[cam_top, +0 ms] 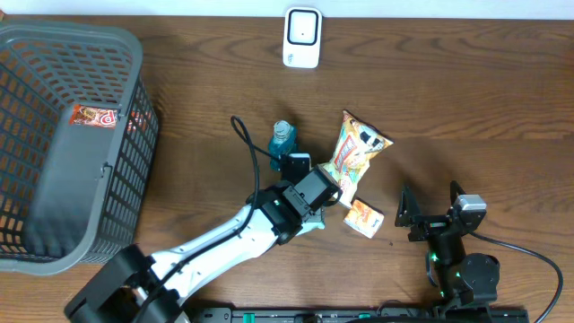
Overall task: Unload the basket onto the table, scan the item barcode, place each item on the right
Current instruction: 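Carry the green package with the left gripper toward the scanner, then release the green package on the table and withdraw left gripper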
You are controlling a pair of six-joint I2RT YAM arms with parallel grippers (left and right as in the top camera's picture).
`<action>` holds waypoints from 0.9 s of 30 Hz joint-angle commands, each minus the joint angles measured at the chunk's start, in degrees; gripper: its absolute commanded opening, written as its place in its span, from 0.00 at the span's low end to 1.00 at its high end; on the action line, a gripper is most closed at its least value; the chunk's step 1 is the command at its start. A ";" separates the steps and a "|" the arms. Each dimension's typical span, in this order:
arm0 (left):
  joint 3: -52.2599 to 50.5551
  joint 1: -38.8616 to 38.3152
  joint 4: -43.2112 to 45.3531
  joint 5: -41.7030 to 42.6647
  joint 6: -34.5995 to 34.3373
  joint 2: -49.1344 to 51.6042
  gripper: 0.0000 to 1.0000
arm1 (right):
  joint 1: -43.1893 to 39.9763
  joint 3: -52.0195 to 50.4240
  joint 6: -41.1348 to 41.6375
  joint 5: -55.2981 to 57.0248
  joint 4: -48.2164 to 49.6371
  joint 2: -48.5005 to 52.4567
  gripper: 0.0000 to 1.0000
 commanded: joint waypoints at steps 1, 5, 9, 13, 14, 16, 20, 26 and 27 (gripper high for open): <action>4.90 0.20 -2.25 -1.92 3.04 -6.38 0.90 | -0.31 -0.07 -0.52 -0.11 -0.22 -0.35 0.99; 7.76 0.26 -5.90 -4.79 3.93 -13.73 0.98 | -0.31 -0.07 -0.52 -0.11 -0.22 -0.35 0.99; 10.34 1.75 -9.68 -9.42 5.81 -21.70 0.98 | -0.31 -0.07 -0.52 -0.11 -0.22 -0.35 0.99; 12.46 7.19 -13.35 -11.17 9.70 -29.42 0.98 | -0.31 -0.07 -0.52 -0.09 -0.22 -0.35 0.99; 12.81 9.46 -14.38 -11.43 10.10 -31.08 0.98 | -0.31 -0.07 -0.52 -0.11 -0.22 -0.35 0.99; 13.16 14.32 -16.13 -12.28 10.12 -33.62 0.98 | -0.31 -0.07 -0.52 -0.09 -0.22 -0.35 0.99; 13.31 27.91 -17.40 -12.37 10.54 -37.22 0.98 | -0.31 -0.07 -0.52 -0.11 -0.22 -0.35 0.99; 18.78 46.69 -17.38 -6.97 15.47 -37.05 0.98 | -0.31 -0.07 -0.50 -0.11 -0.22 -0.35 0.99; 20.17 49.35 -17.33 -7.02 16.50 -36.50 0.98 | -0.31 -0.07 -0.52 -0.11 -0.22 -0.35 0.99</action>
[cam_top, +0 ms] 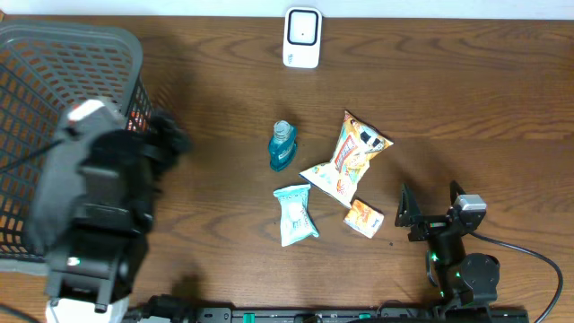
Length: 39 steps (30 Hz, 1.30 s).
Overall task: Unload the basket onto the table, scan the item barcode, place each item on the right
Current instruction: 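Release the green package on the table and withdraw left gripper, then reach the left gripper into the basket and grasp the brown chocolate bar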
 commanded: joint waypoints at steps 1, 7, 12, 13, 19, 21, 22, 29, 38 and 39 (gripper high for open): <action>5.99 8.59 0.35 1.90 5.73 1.16 0.98 | -0.31 -0.07 -0.52 -0.11 -0.22 -0.35 0.99; 9.31 23.23 0.37 2.29 7.15 8.31 0.98 | -0.31 -0.07 -0.52 -0.11 -0.22 -0.35 0.99; 9.31 31.43 -2.32 13.55 7.76 18.99 0.98 | -0.31 -0.07 -0.52 -0.11 -0.22 -0.35 0.99; 9.31 32.54 -2.47 16.37 8.55 21.62 0.98 | -0.31 -0.07 -0.52 -0.11 -0.22 -0.35 0.99; 9.31 34.69 0.61 26.97 22.62 35.41 0.98 | -0.31 -0.07 -0.52 -0.11 -0.22 -0.35 0.99; 9.31 34.69 2.47 26.53 26.77 38.93 0.98 | -0.31 -0.07 -0.52 -0.11 -0.22 -0.35 0.99; 9.31 34.69 3.93 26.29 29.51 41.00 0.98 | -0.31 -0.07 -0.52 -0.11 -0.22 -0.35 0.99; 9.29 34.69 12.13 24.02 41.03 49.79 0.98 | -0.31 -0.07 -0.52 -0.11 -0.22 -0.35 0.99; 9.29 34.69 24.35 24.09 45.59 59.63 0.98 | -0.31 -0.07 -0.52 -0.11 -0.22 -0.35 0.99; 9.29 34.69 25.44 24.09 46.90 60.52 0.98 | -0.31 -0.07 -0.52 -0.11 -0.22 -0.35 0.99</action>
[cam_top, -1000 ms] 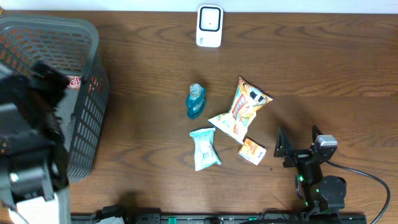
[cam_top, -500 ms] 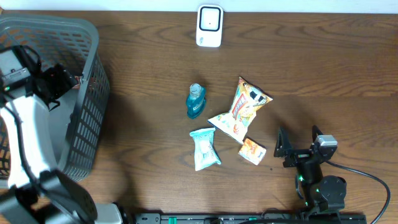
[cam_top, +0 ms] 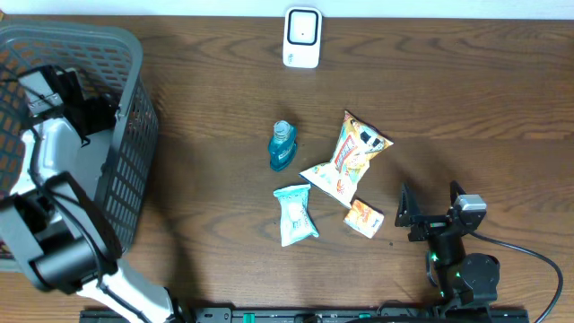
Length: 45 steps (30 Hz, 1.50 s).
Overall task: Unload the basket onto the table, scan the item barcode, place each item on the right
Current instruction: 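Reach the left gripper into the basket and grasp the brown chocolate bar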
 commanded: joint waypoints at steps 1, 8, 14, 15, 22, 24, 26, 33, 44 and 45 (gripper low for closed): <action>0.09 0.13 2.40 -0.11 6.08 2.93 0.98 | -0.31 -0.07 -0.52 -0.11 -0.22 -0.35 0.99; 0.09 0.15 5.14 -0.15 12.61 7.26 0.98 | -0.31 -0.07 -0.50 -0.11 -0.22 -0.35 0.99; 0.04 0.15 4.96 -0.15 12.57 9.60 0.69 | -0.31 -0.07 -0.52 -0.11 -0.22 -0.35 0.99; 0.00 0.15 4.50 -0.15 12.52 9.88 0.57 | -0.31 -0.07 -0.52 -0.11 -0.22 -0.35 0.99; -0.17 0.26 -1.55 -0.55 8.66 9.92 0.07 | -0.31 -0.07 -0.52 -0.11 -0.22 -0.35 0.99; -0.15 0.63 -3.17 -2.05 5.22 9.90 0.07 | -0.31 -0.07 -0.52 -0.11 -0.22 -0.35 0.99; -0.15 1.09 -4.74 -3.96 0.96 9.79 0.08 | -0.31 -0.07 -0.52 -0.11 -0.22 -0.35 0.99; -0.17 2.01 -12.57 -4.90 -14.78 8.48 0.08 | -0.31 -0.07 -0.52 -0.11 -0.22 -0.35 0.99; -0.17 0.81 -21.09 -6.71 -26.40 1.16 0.07 | -0.31 -0.07 -0.52 -0.11 -0.22 -0.35 0.99; -0.15 0.81 -21.81 -7.30 -27.87 -0.33 0.07 | -0.31 -0.07 -0.52 -0.11 -0.22 -0.35 0.99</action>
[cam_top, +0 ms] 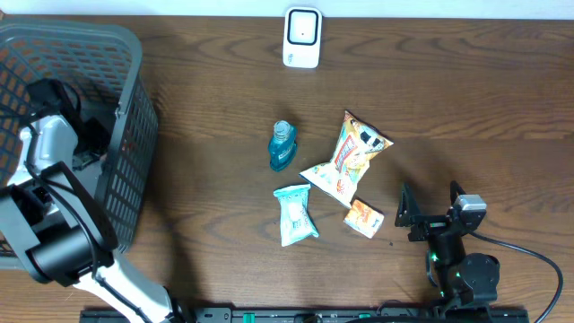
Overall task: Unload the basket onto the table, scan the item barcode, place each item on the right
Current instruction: 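Reach the left gripper into the basket and grasp the brown chocolate bar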
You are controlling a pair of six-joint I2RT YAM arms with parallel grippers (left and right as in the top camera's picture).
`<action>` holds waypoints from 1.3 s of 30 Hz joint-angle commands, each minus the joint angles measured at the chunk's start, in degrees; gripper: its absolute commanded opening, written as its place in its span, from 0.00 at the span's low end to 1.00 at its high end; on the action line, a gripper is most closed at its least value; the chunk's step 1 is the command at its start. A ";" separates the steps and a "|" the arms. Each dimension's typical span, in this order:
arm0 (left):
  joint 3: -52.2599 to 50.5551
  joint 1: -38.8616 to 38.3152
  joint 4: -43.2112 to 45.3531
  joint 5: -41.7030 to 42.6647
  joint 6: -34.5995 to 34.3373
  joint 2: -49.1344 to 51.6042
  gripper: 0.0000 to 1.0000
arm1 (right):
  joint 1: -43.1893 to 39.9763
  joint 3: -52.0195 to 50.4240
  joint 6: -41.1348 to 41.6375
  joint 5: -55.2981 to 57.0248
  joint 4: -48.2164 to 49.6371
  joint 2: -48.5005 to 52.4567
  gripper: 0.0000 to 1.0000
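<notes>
The white barcode scanner stands at the table's back edge. On the wood lie a teal bottle, a yellow snack bag, a light blue packet and a small orange packet. My left gripper is down inside the grey basket, and its black head hides whether the jaws are open. A bit of red shows through the basket mesh beside it. My right gripper rests low at the front right, just right of the orange packet, jaw state unclear.
The big grey basket fills the left side of the table, and my left arm's white links bend over its near wall. The right arm's base and cable sit at the front right edge.
My left gripper has shifted a little toward the front and lower inside the basket. The items on the table and the right arm have not moved.
First my left gripper was at the table's middle over the light blue packet, with a red packet lying in the basket. Then the arm was up beside the basket and the blue packet lay free. After that the gripper was inside the basket, and now sits deeper.
</notes>
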 commanded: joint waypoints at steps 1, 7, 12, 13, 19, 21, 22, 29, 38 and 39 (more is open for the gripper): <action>-1.99 -0.28 -2.69 -3.26 -8.48 -4.13 0.07 | -0.31 -0.07 -0.52 -0.11 -0.20 -0.35 0.99; -1.99 -0.28 -3.96 -3.65 -20.24 -14.29 0.91 | -0.31 -0.07 -0.52 -0.11 -0.22 -0.35 0.99; -2.05 -0.44 -3.10 -1.11 -26.18 -14.97 0.98 | -0.31 -0.07 -0.52 -0.11 -0.22 -0.35 0.99; -2.08 -0.44 -3.13 0.24 -26.21 -14.73 0.98 | -0.31 -0.07 -0.52 -0.11 -0.22 -0.35 0.99; -2.21 -0.37 -4.20 -1.14 -30.51 -11.85 0.98 | -0.31 -0.07 -0.52 -0.11 -0.22 -0.35 0.99; -2.21 -0.37 -5.86 -2.19 -40.28 -10.40 0.98 | -0.31 -0.07 -0.52 -0.11 -0.22 -0.35 0.99; -2.21 -0.37 -6.19 -2.16 -43.95 -9.57 0.98 | -0.31 -0.07 -0.52 -0.11 -0.22 -0.35 0.99; -2.21 -0.39 -6.03 -2.36 -57.22 -4.63 0.98 | -0.31 -0.07 -0.52 -0.11 -0.22 -0.35 0.99; -2.21 -0.44 -5.42 -1.64 -52.09 3.45 0.77 | -0.31 -0.07 -0.52 -0.11 -0.22 -0.35 0.99; -2.21 -0.44 -6.05 -1.07 -49.96 4.15 0.59 | -0.31 -0.07 -0.52 -0.11 -0.22 -0.35 0.99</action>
